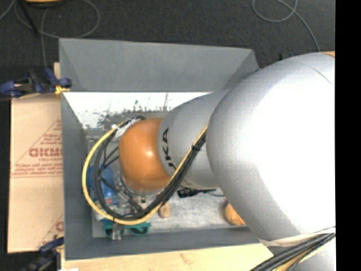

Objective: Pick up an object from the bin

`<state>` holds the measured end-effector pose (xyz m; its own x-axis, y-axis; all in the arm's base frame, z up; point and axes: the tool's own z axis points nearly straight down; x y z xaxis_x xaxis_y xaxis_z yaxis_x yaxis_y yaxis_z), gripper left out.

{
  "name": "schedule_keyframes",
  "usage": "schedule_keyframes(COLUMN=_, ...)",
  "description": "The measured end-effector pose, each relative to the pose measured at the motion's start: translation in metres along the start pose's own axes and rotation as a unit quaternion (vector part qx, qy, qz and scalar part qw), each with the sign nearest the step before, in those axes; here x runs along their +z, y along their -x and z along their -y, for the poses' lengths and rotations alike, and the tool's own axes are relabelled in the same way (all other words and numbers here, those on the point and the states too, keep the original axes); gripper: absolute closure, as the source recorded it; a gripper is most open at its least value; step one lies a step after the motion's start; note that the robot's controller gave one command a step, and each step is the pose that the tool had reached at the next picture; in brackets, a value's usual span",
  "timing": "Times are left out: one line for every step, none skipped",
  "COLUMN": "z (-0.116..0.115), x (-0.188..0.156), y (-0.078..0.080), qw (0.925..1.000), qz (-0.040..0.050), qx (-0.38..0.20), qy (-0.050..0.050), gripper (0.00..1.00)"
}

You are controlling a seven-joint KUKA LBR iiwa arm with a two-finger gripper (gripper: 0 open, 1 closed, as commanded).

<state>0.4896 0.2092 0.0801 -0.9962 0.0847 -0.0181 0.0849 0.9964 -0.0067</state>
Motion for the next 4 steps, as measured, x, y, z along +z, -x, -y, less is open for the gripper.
schedule_keyframes(z=0.018, x=-0.013, y=-0.014, qw=0.9994, qz=-0.0081, qx=0.033, qy=0.003, gripper=0.0)
schedule_keyframes(z=0.03, x=0.006, y=-0.014, qw=0.9987, qz=-0.0099, qx=0.049, qy=0.005, gripper=1.0)
schedule_keyframes(z=0.03, x=0.006, y=-0.014, qw=0.9987, qz=-0.0099, qx=0.05, qy=0.005, gripper=1.0)
schedule_keyframes(z=0.03, x=0.001, y=-0.015, qw=0.9987, qz=-0.0101, qx=0.05, qy=0.004, gripper=1.0)
